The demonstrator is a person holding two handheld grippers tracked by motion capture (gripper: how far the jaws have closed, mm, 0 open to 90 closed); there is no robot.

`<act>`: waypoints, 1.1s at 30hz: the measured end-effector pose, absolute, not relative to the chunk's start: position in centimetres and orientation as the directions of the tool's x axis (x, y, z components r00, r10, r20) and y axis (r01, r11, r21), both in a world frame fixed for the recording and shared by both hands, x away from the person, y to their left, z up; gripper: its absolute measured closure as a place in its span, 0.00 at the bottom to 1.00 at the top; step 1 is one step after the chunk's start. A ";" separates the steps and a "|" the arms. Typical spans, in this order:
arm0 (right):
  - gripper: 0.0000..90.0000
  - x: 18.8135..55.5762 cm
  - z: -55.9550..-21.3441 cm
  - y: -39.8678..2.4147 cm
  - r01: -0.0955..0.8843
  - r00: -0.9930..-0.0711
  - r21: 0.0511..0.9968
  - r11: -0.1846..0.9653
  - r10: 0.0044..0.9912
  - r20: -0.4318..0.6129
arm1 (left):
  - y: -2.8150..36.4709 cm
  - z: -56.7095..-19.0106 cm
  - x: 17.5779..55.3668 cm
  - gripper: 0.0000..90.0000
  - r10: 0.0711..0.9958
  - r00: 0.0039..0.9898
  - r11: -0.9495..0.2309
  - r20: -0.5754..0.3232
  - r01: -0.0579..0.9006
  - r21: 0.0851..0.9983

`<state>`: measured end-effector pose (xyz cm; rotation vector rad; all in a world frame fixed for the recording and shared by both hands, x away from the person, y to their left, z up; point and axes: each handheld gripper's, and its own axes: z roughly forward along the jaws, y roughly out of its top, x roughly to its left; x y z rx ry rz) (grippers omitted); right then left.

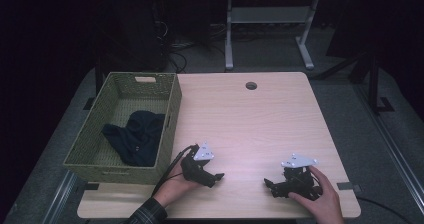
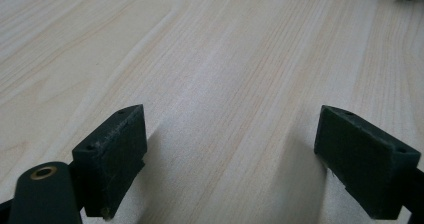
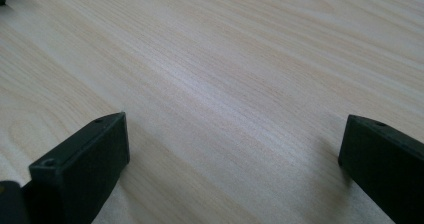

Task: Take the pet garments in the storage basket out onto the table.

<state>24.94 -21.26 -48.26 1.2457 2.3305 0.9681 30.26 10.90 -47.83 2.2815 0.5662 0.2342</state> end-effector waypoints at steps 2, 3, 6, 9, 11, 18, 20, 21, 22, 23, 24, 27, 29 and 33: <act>0.00 24.9 -48.3 -21.2 0.604 -0.563 0.697 0.387 0.826 0.030 | 10.9 -47.8 30.3 0.14 0.466 0.885 -0.613 -0.005 0.327 0.719; 0.00 24.9 -48.3 -21.2 0.605 -0.561 0.698 0.383 0.827 0.032 | 10.9 -47.8 30.3 0.14 0.466 0.885 -0.613 -0.004 0.326 0.719; 0.00 24.9 -48.3 -21.2 0.605 -0.560 0.698 0.383 0.828 0.031 | 10.9 -47.8 30.2 0.14 0.465 0.885 -0.613 -0.006 0.327 0.719; 0.00 24.9 -48.3 -21.2 0.605 -0.561 0.698 0.383 0.828 0.031 | 11.0 -47.7 30.3 0.14 0.467 0.884 -0.619 -0.005 0.331 0.712; 0.00 24.9 -48.3 -21.2 0.605 -0.560 0.698 0.383 0.828 0.032 | 11.1 -47.7 30.3 0.14 0.468 0.884 -0.622 -0.005 0.333 0.708; 0.00 24.9 -48.3 -21.2 0.604 -0.561 0.699 0.384 0.827 0.031 | 11.4 -47.4 30.6 0.15 0.486 0.874 -0.635 -0.005 0.357 0.685; 0.00 24.9 -48.3 -21.2 0.605 -0.561 0.698 0.384 0.827 0.031 | 11.4 -47.3 30.7 0.15 0.492 0.871 -0.633 -0.010 0.366 0.682; 0.00 24.9 -48.3 -21.2 0.607 -0.559 0.697 0.382 0.828 0.033 | 11.5 -47.3 30.7 0.15 0.493 0.870 -0.635 -0.008 0.366 0.681; 0.00 24.9 -48.3 -21.2 0.608 -0.560 0.697 0.382 0.828 0.035 | 11.5 -47.3 30.8 0.15 0.493 0.870 -0.636 -0.009 0.368 0.679; 0.00 24.9 -48.3 -21.2 0.607 -0.560 0.697 0.382 0.828 0.034 | 11.5 -47.3 30.8 0.15 0.497 0.868 -0.630 -0.011 0.370 0.683; 0.00 24.9 -48.3 -21.2 0.607 -0.560 0.697 0.382 0.828 0.034 | 11.6 -47.2 30.8 0.15 0.496 0.869 -0.634 -0.012 0.371 0.678; 0.00 24.9 -48.3 -21.2 0.607 -0.561 0.697 0.382 0.827 0.035 | 11.8 -47.0 30.9 0.15 0.505 0.863 -0.620 -0.025 0.383 0.685; 0.00 24.9 -48.3 -21.2 0.607 -0.561 0.697 0.382 0.827 0.035 | 11.7 -46.8 30.9 0.15 0.502 0.865 -0.623 -0.020 0.378 0.685; 0.00 24.9 -48.3 -21.2 0.607 -0.561 0.697 0.382 0.827 0.034 | 11.7 -46.4 31.0 0.15 0.504 0.863 -0.621 -0.011 0.371 0.691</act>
